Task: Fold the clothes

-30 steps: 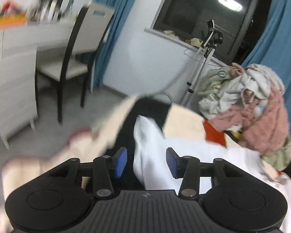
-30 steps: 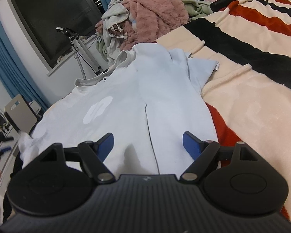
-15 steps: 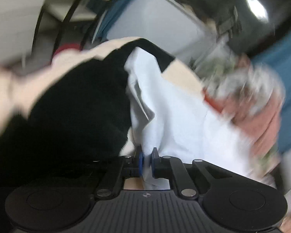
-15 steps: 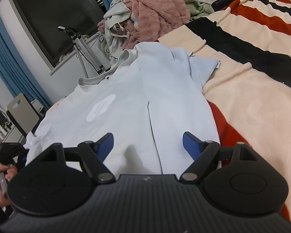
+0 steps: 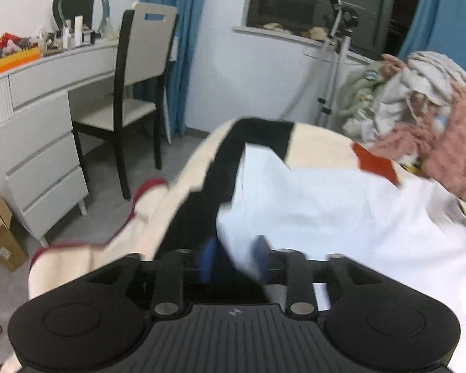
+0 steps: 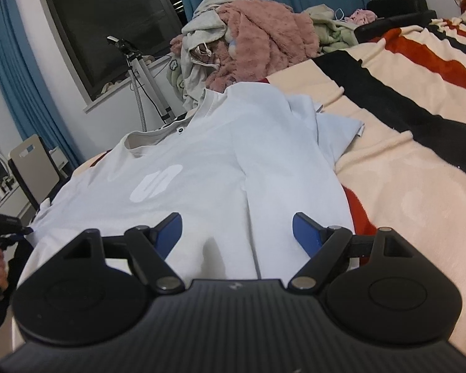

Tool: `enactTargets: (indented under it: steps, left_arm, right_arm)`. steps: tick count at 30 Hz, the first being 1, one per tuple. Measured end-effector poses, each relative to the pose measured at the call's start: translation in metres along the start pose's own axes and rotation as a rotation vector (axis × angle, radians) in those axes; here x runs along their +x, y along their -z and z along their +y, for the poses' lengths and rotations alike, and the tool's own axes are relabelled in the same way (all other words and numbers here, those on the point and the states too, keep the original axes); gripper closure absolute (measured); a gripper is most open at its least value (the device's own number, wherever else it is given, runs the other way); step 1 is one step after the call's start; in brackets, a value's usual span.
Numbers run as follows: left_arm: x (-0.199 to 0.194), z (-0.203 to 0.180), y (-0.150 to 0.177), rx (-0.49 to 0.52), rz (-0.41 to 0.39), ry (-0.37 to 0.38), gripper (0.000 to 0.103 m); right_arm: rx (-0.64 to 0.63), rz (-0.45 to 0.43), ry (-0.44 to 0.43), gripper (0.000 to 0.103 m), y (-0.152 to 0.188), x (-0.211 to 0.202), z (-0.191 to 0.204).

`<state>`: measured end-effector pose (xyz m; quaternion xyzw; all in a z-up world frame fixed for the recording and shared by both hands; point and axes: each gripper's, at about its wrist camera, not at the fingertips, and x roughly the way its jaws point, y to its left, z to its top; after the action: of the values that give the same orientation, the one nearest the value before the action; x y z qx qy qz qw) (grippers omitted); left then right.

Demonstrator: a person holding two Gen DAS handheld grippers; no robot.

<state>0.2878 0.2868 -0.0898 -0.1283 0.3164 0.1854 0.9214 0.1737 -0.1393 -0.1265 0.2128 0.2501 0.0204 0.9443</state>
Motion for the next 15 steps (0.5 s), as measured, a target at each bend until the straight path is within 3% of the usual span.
enactTargets:
  steps: [4,9,11,13,15]
  left_arm:
    - [-0.073,0.013,0.041,-0.020,0.089,0.094,0.045]
    - [-0.159,0.034,0.103,-0.042,0.257,0.201,0.045]
    - [-0.181,0.033,0.124,-0.054,0.324,0.250,0.047]
    - [-0.191,0.026,0.141,-0.041,0.387,0.277,0.058]
    - [-0.193,0.015,0.155,-0.010,0.450,0.294,0.064]
  right_arm:
    - [-0.021,-0.018,-0.004,0.022,-0.002,-0.007,0.003]
    - [-0.049,-0.041,-0.010,0.022,-0.004,-0.018,0.007]
    - [-0.067,-0.047,-0.008,0.022,-0.005,-0.025,0.009]
    - [-0.075,-0.047,-0.005,0.023,-0.005,-0.033,0.012]
    - [-0.071,-0.043,-0.007,0.023,-0.005,-0.044,0.012]
